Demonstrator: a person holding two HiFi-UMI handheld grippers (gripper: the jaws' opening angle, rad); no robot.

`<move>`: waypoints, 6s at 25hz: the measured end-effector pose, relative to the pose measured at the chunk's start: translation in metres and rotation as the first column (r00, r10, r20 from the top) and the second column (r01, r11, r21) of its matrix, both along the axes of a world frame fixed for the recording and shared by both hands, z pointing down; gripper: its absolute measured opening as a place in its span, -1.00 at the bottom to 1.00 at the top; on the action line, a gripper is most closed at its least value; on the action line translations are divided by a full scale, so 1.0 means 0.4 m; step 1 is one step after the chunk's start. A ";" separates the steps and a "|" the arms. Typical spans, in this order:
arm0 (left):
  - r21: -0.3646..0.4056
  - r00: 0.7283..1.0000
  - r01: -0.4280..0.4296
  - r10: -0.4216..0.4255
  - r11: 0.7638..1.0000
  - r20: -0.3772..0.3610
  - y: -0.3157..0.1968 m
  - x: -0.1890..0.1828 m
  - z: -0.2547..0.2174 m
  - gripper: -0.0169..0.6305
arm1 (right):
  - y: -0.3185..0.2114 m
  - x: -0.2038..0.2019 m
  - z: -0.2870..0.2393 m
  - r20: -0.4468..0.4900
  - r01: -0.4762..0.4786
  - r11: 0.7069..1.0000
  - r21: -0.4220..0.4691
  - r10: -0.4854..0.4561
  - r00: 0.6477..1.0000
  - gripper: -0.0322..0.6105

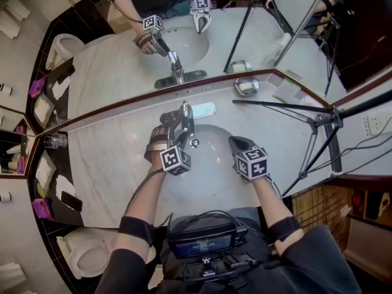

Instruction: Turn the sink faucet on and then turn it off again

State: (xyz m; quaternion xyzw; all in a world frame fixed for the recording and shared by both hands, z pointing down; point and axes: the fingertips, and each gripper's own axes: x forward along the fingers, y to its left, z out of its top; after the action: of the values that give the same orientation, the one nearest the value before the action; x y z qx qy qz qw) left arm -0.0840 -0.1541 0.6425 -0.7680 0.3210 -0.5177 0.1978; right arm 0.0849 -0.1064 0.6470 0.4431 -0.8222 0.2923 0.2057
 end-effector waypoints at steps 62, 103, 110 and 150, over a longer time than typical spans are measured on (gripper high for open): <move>-0.103 0.990 0.067 -0.079 0.992 -0.115 -0.048 -0.012 -0.049 -0.60 | 0.012 -0.038 -0.004 0.030 0.029 1.000 -0.001 -0.029 0.999 -0.84; -0.430 0.477 0.440 -0.610 0.789 -0.632 0.152 -0.158 -0.109 -0.45 | 0.021 -0.084 -0.051 0.026 0.081 0.996 0.041 -0.082 0.996 -0.84; -0.317 0.725 0.316 -0.443 0.894 -0.528 0.049 -0.062 -0.109 -0.27 | 0.022 -0.076 -0.043 0.025 0.071 0.997 0.033 -0.072 0.997 -0.84; -0.139 0.999 -0.017 0.011 0.990 -0.047 -0.004 0.054 0.064 -0.56 | 0.015 -0.054 -0.001 0.017 0.055 0.998 -0.005 -0.055 0.998 -0.84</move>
State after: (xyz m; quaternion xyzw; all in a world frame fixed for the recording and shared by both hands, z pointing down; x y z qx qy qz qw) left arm -0.0624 -0.1555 0.6680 -0.7940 0.2832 -0.5195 0.1399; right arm 0.0634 -0.1003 0.6466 0.4173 -0.8348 0.2927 0.2078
